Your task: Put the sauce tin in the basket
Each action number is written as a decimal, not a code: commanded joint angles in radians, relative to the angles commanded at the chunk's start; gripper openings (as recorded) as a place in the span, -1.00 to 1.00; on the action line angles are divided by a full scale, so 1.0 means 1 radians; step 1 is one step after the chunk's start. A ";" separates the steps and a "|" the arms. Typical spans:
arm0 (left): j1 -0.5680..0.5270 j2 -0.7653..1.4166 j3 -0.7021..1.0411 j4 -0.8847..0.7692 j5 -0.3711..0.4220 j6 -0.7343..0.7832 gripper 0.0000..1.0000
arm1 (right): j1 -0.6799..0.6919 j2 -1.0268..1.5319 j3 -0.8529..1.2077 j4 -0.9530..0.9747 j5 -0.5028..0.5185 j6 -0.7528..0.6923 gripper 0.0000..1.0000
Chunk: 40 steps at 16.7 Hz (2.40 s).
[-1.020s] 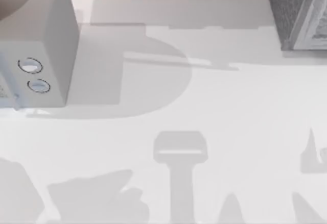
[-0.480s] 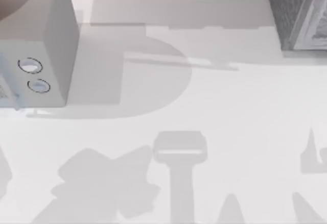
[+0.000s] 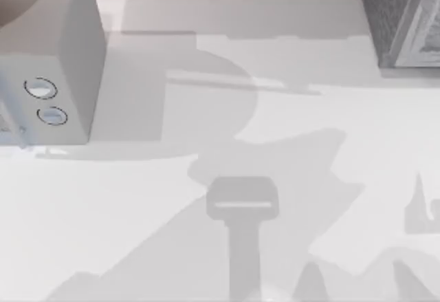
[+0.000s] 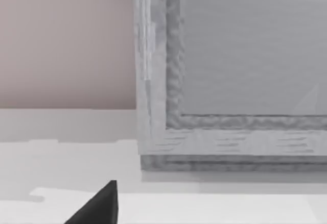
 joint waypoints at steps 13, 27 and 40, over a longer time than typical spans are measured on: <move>-0.123 0.300 0.549 -0.106 -0.058 -0.302 -1.00 | 0.000 0.000 0.000 0.000 0.000 0.000 1.00; -0.160 0.358 0.741 -0.551 -0.138 0.096 -1.00 | 0.000 0.000 0.000 0.000 0.000 0.000 1.00; -0.247 0.305 0.724 -1.335 -0.205 0.758 -1.00 | 0.000 0.000 0.000 0.000 0.000 0.000 1.00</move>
